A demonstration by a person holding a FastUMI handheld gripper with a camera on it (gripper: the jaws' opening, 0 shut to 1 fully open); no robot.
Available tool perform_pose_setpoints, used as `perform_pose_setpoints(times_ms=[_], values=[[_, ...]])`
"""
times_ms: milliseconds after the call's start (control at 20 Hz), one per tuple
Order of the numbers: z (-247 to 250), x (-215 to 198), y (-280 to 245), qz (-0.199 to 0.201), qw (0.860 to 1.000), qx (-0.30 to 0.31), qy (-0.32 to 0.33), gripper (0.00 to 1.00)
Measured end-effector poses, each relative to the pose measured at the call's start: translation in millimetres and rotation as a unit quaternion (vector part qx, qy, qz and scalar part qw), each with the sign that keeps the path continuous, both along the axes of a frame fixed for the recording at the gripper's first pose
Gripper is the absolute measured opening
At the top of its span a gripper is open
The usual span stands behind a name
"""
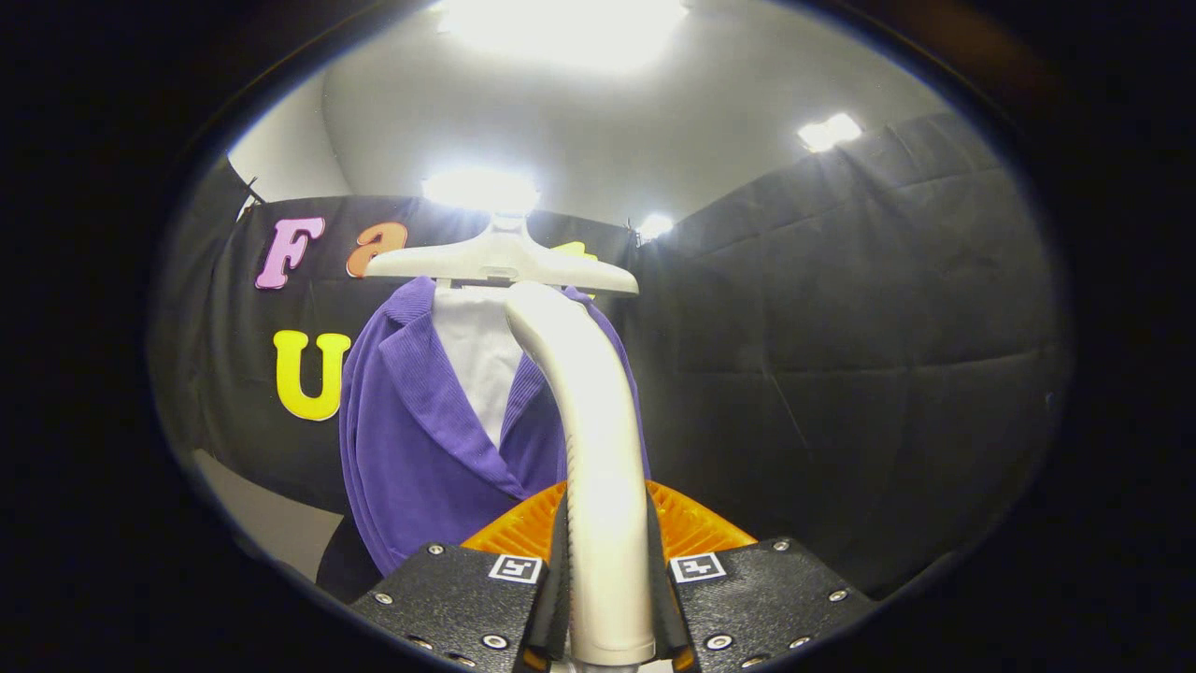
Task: Iron the clothes twice with a garment steamer, once on the left side and once on the right side.
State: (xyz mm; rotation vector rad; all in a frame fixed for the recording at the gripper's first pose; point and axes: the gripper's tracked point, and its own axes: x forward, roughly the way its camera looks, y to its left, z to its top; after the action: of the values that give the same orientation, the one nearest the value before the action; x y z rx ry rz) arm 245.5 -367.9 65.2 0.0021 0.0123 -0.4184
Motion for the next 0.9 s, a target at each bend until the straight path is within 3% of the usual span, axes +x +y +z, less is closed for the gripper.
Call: perform_pose_setpoints(times_ms=[500,900], values=[[-1.2,41.3,-34.7,-0.072,0.997,-0.008,-0.013,0.35],[-42.8,70.3,-30.0,-0.069,0.996,-0.041,0.035,0.35]])
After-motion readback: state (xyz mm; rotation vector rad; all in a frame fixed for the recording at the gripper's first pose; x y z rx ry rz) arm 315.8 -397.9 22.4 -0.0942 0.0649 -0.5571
